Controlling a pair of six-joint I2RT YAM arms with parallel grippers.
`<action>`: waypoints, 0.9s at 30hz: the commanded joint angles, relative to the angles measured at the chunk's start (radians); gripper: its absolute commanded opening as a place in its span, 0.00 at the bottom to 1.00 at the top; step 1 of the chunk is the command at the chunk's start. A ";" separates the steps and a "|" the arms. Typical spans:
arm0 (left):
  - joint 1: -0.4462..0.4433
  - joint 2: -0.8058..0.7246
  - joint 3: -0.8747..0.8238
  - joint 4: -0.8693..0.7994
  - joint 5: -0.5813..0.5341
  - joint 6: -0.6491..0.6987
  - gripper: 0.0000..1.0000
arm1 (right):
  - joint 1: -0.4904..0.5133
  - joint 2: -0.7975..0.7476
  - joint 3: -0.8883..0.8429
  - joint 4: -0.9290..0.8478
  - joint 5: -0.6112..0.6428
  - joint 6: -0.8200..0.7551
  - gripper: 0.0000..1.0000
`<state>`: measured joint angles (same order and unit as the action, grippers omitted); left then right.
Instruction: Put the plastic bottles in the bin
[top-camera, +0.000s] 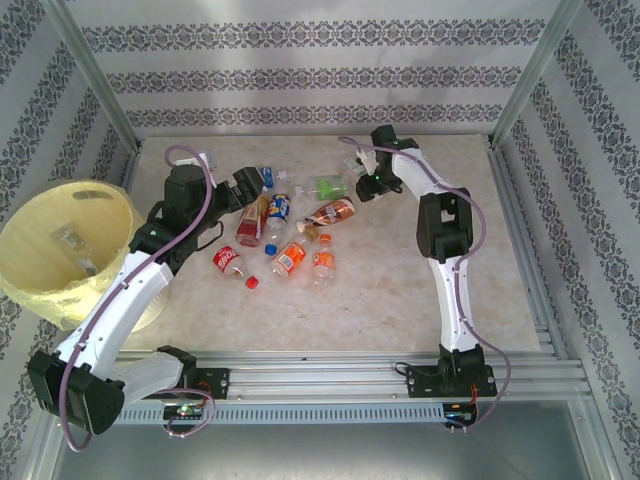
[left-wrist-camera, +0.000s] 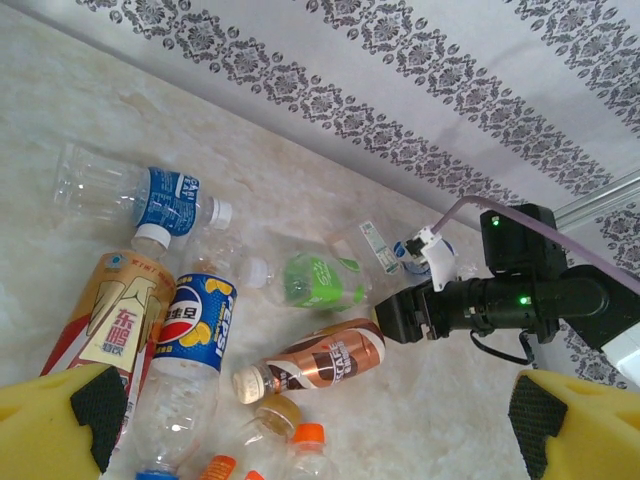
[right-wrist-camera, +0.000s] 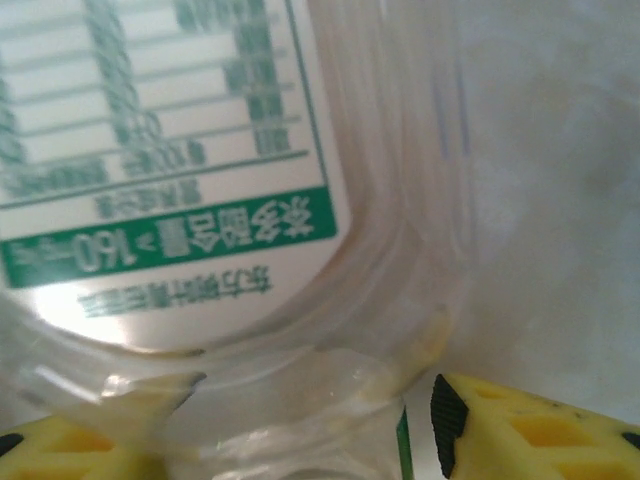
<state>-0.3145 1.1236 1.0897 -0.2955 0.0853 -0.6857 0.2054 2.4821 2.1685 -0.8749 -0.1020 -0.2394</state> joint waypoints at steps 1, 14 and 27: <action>-0.011 0.000 0.002 0.035 -0.017 0.016 1.00 | 0.006 0.002 0.013 -0.018 0.017 0.001 0.56; -0.010 0.058 0.006 0.057 0.043 -0.006 1.00 | 0.000 -0.269 -0.268 0.183 -0.031 0.148 0.30; -0.013 0.137 -0.014 0.141 0.170 -0.040 1.00 | 0.043 -0.631 -0.728 0.569 -0.171 0.515 0.26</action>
<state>-0.3145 1.2469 1.0897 -0.2195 0.2016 -0.7059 0.2214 1.9076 1.5009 -0.4240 -0.2241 0.1635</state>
